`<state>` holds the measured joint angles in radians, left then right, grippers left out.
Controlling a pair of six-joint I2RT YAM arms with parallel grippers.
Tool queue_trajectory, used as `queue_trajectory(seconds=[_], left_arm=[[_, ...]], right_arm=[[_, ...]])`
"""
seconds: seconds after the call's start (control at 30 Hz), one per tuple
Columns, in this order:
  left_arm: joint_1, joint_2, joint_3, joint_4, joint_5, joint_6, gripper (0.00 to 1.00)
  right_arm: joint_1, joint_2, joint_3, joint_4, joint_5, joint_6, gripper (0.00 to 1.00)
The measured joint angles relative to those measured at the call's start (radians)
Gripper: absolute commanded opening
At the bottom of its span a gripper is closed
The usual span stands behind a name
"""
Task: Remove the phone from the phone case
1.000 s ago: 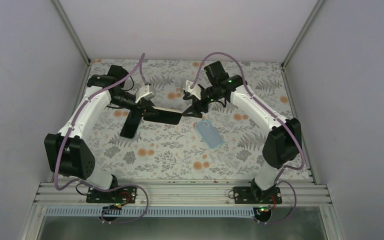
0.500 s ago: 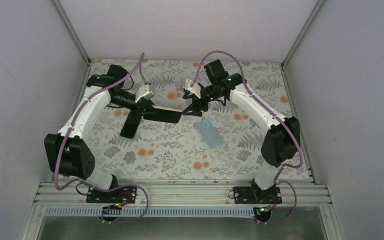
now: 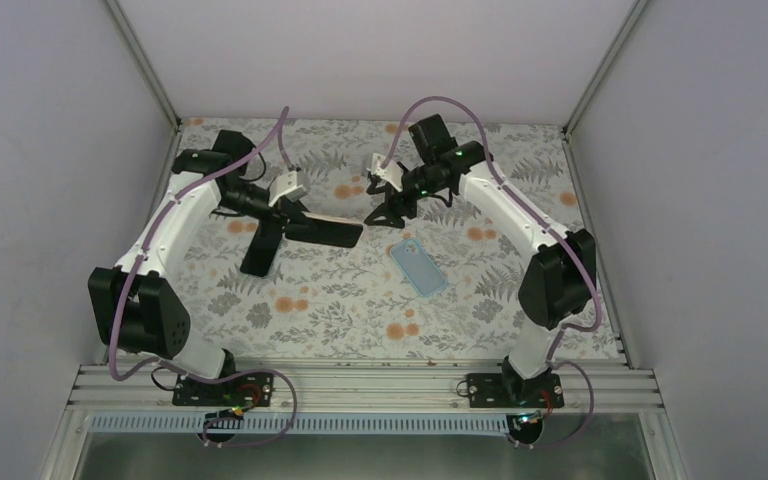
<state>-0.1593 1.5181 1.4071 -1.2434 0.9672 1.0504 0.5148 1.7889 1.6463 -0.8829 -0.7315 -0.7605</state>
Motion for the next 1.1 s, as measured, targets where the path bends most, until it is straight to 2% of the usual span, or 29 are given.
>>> queue_trajectory(seconds=[0.33,0.83,1.1], left_arm=[[-0.018,0.000,-0.001,-0.072,0.039,0.011,0.02],[-0.019,0.000,-0.001,-0.053,0.037,0.003,0.02],[-0.021,0.000,-0.005,-0.045,0.033,-0.008,0.02]], right_arm=[[-0.036,0.027,0.029,0.048,0.017,-0.006,0.83],[-0.017,-0.041,-0.001,-0.078,-0.053,-0.119,0.84],[0.022,-0.041,-0.010,-0.081,-0.063,-0.123,0.84]])
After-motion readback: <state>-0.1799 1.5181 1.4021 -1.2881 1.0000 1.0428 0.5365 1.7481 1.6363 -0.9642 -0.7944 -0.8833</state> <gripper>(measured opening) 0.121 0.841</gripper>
